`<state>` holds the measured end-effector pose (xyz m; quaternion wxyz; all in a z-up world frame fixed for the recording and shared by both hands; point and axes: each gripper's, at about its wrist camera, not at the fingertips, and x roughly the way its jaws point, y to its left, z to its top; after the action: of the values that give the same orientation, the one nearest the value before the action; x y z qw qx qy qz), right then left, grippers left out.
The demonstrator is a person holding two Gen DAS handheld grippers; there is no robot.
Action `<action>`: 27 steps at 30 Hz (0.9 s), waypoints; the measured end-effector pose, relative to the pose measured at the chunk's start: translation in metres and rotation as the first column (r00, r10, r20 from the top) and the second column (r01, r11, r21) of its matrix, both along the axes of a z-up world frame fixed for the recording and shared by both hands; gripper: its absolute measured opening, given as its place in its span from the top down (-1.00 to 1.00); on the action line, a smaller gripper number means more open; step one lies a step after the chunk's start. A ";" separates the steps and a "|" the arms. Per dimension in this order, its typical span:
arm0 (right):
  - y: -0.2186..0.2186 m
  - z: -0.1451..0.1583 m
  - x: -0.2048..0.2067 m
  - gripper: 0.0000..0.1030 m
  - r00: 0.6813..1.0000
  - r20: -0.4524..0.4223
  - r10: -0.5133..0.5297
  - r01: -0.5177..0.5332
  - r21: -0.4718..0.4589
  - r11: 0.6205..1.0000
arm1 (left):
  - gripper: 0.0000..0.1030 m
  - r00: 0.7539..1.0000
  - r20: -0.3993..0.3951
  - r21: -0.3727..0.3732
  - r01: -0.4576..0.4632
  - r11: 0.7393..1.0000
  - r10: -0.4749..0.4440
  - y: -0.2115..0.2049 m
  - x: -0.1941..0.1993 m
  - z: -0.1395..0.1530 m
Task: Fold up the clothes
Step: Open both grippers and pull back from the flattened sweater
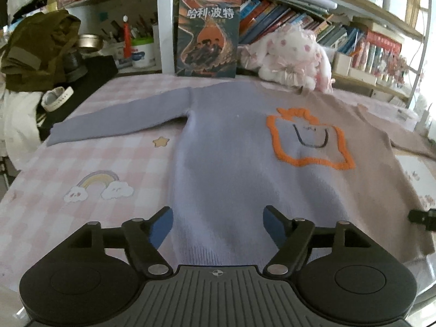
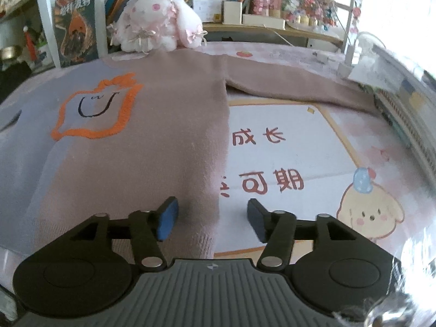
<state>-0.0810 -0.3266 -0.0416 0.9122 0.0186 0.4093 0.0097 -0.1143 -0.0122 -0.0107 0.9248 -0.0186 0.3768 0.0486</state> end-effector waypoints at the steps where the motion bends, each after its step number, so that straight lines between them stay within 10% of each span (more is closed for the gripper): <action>1: -0.002 -0.001 -0.001 -0.30 1.000 0.003 -0.001 0.001 0.011 1.000 | -0.51 1.000 -0.009 0.005 -0.003 1.000 0.003 -0.001 -0.002 -0.001; 14: 0.008 -0.009 -0.009 -0.95 0.998 0.019 -0.066 0.066 0.005 0.998 | -0.65 0.999 -0.009 0.043 0.045 0.998 -0.045 -0.001 0.002 -0.005; 27: 0.080 0.019 -0.035 -0.95 0.963 0.134 -0.234 0.243 -0.054 0.968 | -0.69 0.973 0.020 -0.012 0.232 0.973 -0.231 0.067 0.035 -0.001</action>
<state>-0.1157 -0.2471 -0.0223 0.9309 0.0352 0.3453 -0.1136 -0.0793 0.0547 -0.0113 0.9276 0.0185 0.3680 -0.0622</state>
